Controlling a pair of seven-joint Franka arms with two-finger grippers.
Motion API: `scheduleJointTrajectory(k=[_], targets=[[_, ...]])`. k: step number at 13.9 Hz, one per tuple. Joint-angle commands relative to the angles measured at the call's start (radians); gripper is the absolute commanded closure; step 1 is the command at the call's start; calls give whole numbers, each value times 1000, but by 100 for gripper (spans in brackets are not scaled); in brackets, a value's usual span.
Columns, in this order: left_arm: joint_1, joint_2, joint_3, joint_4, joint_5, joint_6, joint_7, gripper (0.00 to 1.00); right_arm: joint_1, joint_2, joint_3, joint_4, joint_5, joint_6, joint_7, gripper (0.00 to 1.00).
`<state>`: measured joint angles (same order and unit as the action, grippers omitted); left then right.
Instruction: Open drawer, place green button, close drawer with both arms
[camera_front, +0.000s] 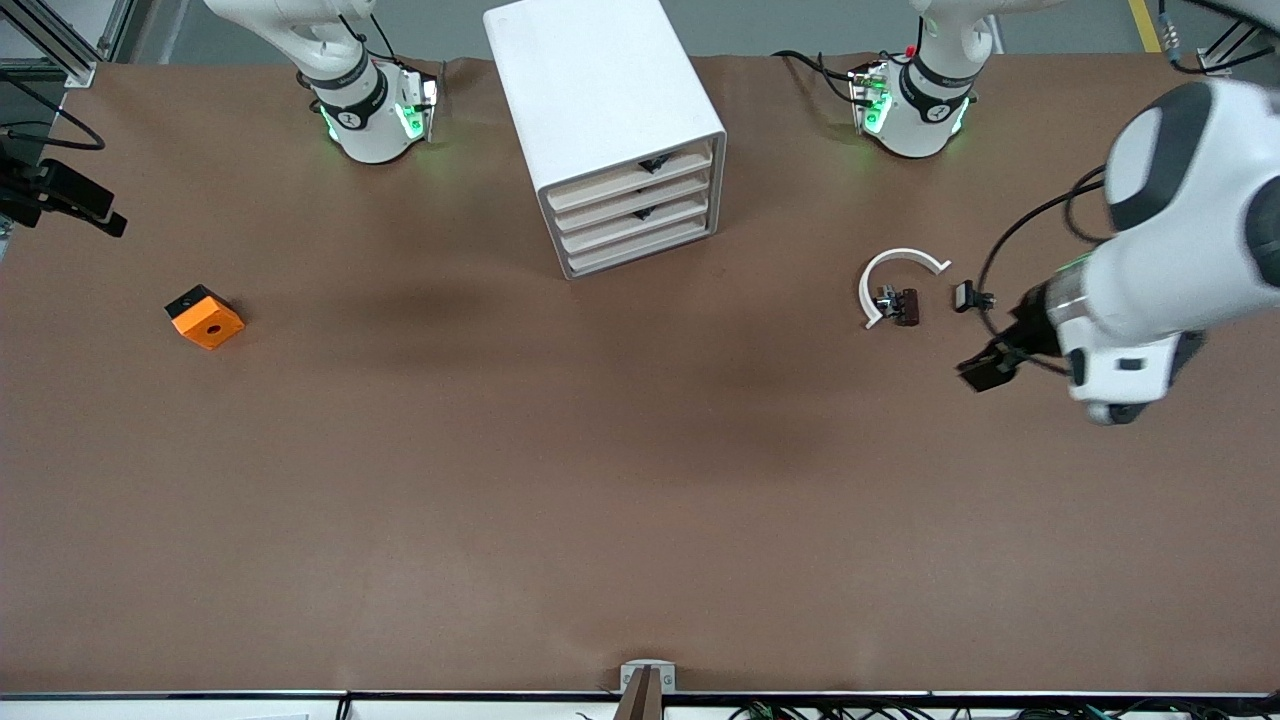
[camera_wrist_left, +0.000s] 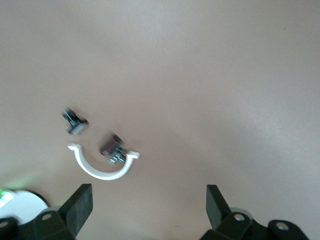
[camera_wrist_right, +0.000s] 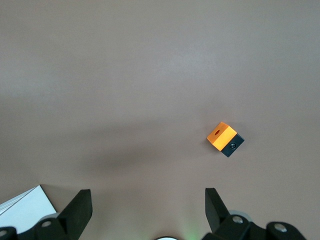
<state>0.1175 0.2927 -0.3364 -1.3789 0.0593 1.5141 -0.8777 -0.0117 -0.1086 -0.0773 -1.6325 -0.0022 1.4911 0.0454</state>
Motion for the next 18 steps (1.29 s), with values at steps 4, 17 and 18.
scheduleJointTrajectory(k=[4,17,18], targets=[[27,-133,20,-5,177,-23,406,0,-2,-28,5,-20,4,20,-18,0],[-67,-477,260,-342,-26,-40,799,0,2,-37,-3,-20,5,37,-41,0],[-74,-486,258,-342,-26,-41,798,0,1,-39,-3,-18,5,35,-39,0]])
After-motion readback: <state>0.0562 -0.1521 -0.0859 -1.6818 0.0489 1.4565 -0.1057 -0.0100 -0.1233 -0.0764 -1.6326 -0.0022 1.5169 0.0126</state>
